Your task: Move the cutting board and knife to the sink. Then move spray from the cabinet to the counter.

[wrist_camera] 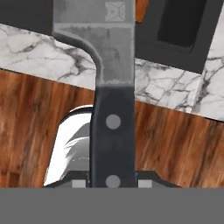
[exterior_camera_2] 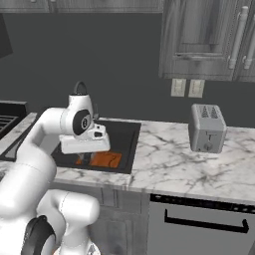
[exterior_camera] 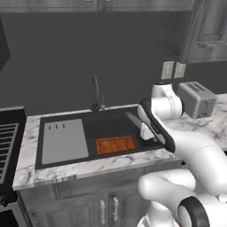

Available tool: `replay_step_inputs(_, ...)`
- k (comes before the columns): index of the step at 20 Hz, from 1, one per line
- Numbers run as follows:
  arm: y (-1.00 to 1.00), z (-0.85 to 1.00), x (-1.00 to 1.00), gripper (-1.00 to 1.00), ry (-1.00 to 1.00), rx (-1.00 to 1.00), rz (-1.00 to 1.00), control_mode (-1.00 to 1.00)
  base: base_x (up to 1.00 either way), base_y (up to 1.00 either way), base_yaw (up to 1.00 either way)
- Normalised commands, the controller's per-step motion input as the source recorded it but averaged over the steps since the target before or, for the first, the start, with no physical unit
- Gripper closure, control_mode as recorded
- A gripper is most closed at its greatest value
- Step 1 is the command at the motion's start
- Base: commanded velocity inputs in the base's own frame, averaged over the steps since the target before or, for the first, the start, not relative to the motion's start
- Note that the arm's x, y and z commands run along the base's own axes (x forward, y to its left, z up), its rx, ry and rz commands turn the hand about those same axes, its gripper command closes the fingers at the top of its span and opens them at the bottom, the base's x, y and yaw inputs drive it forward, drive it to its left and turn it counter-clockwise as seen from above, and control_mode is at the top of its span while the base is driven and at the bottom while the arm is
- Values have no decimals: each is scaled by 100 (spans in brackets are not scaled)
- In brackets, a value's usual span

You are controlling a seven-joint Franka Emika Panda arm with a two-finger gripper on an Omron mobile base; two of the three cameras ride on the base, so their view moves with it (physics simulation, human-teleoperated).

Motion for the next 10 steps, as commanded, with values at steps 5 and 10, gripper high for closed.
replay_step_inputs(5, -28, 0, 8, 100, 0, -2, 39, -100, 0, 0, 0)
replay_step_inputs(10, -5, 0, 17, 100, 3, -4, 38, -100, 0, 0, 0)
